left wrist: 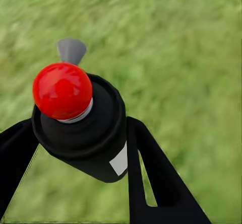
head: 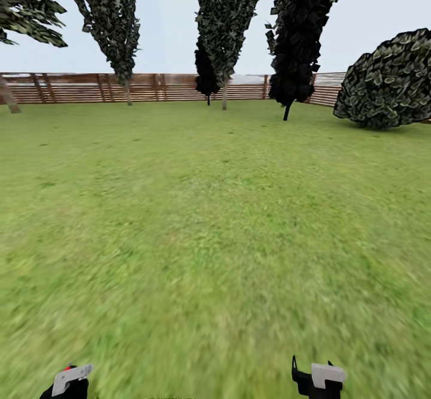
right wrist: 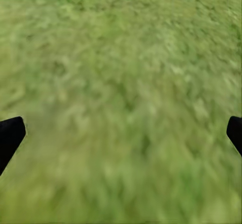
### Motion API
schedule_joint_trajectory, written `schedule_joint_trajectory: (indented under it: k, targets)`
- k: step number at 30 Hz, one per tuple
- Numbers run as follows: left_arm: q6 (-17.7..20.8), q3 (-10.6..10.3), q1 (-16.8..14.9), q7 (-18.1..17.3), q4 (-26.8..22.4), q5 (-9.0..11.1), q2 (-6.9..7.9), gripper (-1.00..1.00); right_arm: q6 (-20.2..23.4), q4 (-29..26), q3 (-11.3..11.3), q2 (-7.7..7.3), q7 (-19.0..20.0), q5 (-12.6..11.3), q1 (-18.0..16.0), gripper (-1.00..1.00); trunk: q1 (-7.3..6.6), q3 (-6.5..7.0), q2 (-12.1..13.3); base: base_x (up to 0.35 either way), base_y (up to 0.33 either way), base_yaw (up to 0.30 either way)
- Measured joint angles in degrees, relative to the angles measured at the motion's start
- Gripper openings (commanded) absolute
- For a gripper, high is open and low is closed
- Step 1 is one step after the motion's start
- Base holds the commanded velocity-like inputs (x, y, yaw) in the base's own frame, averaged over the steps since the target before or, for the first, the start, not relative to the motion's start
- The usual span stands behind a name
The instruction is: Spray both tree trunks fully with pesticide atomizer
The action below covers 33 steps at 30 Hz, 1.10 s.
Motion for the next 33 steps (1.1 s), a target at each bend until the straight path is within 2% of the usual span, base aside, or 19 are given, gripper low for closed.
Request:
schedule_joint_trajectory:
  k: [12,19,33]
  targets:
    - [-0.1,-0.1,0.0,0.0,0.1,0.0,-0.09,-1.0,0.0,0.0,0.0,0.0,0.0,0.0,0.0,1.0,0.0,0.0,0.0,0.01,0.0,0.284]
    - [-0.1,-0.1,0.1,0.0,0.1,-0.1,-0.16,-1.0,0.0,0.0,0.0,0.0,0.0,0.0,0.0,1.0,0.0,0.0,0.0,0.289,0.05,0.284]
    - [-0.1,-0.2,0.1,0.0,0.2,-0.1,-0.37,-1.0,0.0,0.0,0.0,0.02,0.0,0.0,0.0,1.0,0.0,0.0,0.0,0.316,0.146,0.284]
